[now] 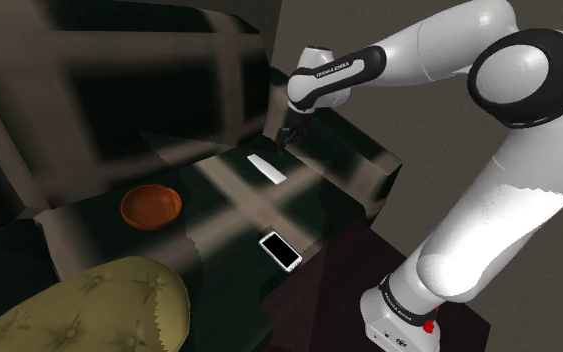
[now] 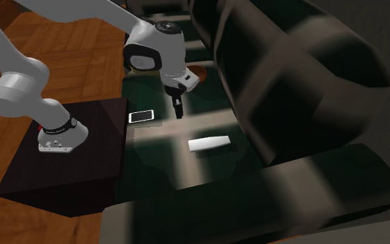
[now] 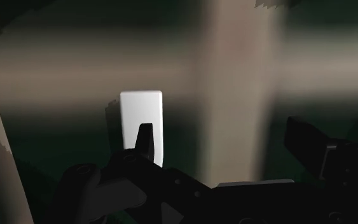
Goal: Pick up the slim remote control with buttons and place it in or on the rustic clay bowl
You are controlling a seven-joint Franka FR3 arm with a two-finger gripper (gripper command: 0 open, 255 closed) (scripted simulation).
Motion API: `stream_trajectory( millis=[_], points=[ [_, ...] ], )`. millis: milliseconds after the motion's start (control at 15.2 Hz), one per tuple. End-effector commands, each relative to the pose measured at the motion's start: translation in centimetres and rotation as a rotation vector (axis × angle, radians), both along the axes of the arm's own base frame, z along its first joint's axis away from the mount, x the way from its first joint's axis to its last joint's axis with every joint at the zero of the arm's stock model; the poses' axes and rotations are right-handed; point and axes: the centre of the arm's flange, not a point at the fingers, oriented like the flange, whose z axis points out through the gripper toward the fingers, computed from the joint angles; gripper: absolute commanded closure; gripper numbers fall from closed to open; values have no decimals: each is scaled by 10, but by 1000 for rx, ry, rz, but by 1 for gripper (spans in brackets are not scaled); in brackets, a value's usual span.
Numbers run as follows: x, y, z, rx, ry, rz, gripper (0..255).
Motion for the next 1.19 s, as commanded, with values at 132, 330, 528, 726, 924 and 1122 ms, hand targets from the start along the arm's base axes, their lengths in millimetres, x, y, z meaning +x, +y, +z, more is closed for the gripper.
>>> stream_trajectory(
  millis=[132,330,528,726,924,1122],
  points=[
    [33,-8,-41,-10,0,-7,0],
    [58,-18,-70,-17,1,-12,0],
    [83,-28,-99,-24,2,-17,0],
    [107,-39,-128,-31,2,-21,0],
    [132,-49,-156,-38,3,-26,0],
    [145,-55,-177,-42,3,-29,0]
  ],
)
